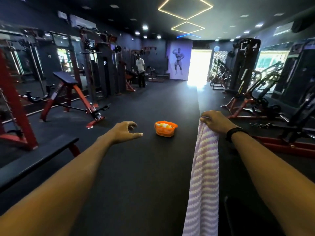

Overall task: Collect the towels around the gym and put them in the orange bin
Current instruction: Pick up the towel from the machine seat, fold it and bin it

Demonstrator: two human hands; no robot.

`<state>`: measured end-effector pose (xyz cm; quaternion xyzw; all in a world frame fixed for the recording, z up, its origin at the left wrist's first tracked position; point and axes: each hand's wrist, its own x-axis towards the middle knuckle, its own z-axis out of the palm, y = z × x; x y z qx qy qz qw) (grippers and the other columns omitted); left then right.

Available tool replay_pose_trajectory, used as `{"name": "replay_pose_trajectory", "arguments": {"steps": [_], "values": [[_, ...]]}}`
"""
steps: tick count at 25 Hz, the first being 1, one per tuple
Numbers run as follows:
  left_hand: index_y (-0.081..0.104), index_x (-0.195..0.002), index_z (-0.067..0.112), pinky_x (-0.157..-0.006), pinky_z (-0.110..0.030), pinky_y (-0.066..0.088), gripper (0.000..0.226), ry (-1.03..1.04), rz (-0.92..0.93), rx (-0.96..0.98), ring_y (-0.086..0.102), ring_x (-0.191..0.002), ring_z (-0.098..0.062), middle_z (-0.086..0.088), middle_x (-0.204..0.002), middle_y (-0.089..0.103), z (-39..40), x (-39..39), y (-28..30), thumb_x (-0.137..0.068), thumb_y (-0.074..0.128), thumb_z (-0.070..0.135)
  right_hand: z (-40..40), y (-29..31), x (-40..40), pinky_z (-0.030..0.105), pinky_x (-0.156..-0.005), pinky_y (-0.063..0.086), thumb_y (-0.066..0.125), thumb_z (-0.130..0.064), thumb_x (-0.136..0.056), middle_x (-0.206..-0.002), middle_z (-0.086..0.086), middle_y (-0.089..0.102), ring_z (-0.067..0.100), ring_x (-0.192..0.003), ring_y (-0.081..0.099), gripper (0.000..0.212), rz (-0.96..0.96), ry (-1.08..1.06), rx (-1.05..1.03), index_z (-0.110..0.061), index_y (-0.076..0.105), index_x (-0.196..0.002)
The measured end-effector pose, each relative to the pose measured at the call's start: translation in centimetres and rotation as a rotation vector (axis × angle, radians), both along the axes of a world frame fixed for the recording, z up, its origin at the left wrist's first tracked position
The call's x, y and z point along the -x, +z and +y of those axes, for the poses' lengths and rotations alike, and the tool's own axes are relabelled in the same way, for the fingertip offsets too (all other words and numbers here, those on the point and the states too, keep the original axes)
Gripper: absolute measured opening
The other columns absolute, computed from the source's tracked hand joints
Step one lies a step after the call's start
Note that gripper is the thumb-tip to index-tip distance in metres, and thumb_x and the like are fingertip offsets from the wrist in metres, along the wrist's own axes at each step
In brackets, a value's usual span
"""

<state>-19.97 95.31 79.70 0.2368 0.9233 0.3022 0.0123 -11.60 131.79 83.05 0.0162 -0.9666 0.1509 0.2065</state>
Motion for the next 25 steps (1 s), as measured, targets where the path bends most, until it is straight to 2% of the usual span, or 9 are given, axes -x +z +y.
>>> {"name": "replay_pose_trajectory", "arguments": {"steps": [3,6,8,12,14,18,25], "values": [[0.053,-0.132,0.017,-0.096,-0.032,0.048,0.066,0.013,-0.010,0.027,0.059,-0.105,-0.015,-0.003,-0.123,0.060,1.6,8.1,1.0,-0.077,0.072,0.050,1.3,0.7,8.6,0.027,-0.073,0.033,0.052,-0.013,-0.095,-0.095,0.016,0.067,0.032,-0.091,0.059,0.021,-0.041,0.035,0.022,-0.006,0.066,-0.081],[0.055,-0.130,0.018,-0.096,-0.033,0.049,0.067,0.031,0.003,0.025,0.060,-0.104,-0.014,-0.003,-0.121,0.061,3.0,15.3,2.5,-0.076,0.072,0.053,2.6,2.4,15.7,0.025,-0.074,0.033,0.050,-0.013,-0.096,-0.087,0.008,0.061,0.024,-0.084,0.054,0.031,-0.076,0.046,0.044,-0.024,0.054,-0.066],[0.055,-0.129,0.019,-0.096,-0.034,0.049,0.066,0.032,0.011,0.012,0.060,-0.103,-0.014,-0.001,-0.120,0.062,4.2,20.2,3.1,-0.075,0.072,0.053,3.6,3.5,20.5,0.026,-0.075,0.034,0.050,-0.014,-0.095,-0.084,0.003,0.057,0.021,-0.081,0.052,0.035,-0.073,0.071,0.082,-0.032,0.049,-0.065],[0.057,-0.127,0.019,-0.096,-0.034,0.050,0.062,0.010,-0.015,0.009,0.062,-0.102,-0.014,-0.001,-0.119,0.062,6.8,29.5,2.7,-0.076,0.073,0.051,4.8,4.2,29.3,0.027,-0.076,0.039,0.049,-0.016,-0.096,-0.086,0.002,0.061,0.023,-0.083,0.057,0.021,-0.119,0.108,0.067,-0.024,0.058,-0.078],[0.058,-0.126,0.019,-0.096,-0.036,0.050,0.061,-0.014,-0.026,0.007,0.062,-0.102,-0.014,-0.001,-0.119,0.063,7.9,34.0,2.4,-0.075,0.073,0.050,5.5,4.2,33.4,0.028,-0.077,0.041,0.049,-0.015,-0.095,-0.086,0.002,0.062,0.023,-0.084,0.059,0.020,-0.107,0.119,0.048,-0.022,0.063,-0.082],[0.059,-0.125,0.019,-0.096,-0.034,0.049,0.059,-0.056,-0.001,-0.010,0.060,-0.104,-0.013,0.000,-0.119,0.062,10.0,45.4,2.1,-0.077,0.072,0.049,7.0,4.4,43.5,0.032,-0.077,0.042,0.051,-0.013,-0.095,-0.091,0.009,0.068,0.024,-0.085,0.059,0.021,-0.070,0.101,-0.005,-0.008,0.069,-0.086],[0.061,-0.121,0.021,-0.089,-0.028,0.048,0.054,-0.123,-0.019,-0.021,0.061,-0.101,-0.012,0.000,-0.117,0.063,12.9,66.0,3.0,-0.077,0.072,0.051,9.9,6.4,61.0,0.036,-0.080,0.045,0.054,-0.013,-0.094,-0.084,0.002,0.064,0.024,-0.085,0.061,0.019,-0.060,0.024,-0.049,-0.015,0.065,-0.079]]}}
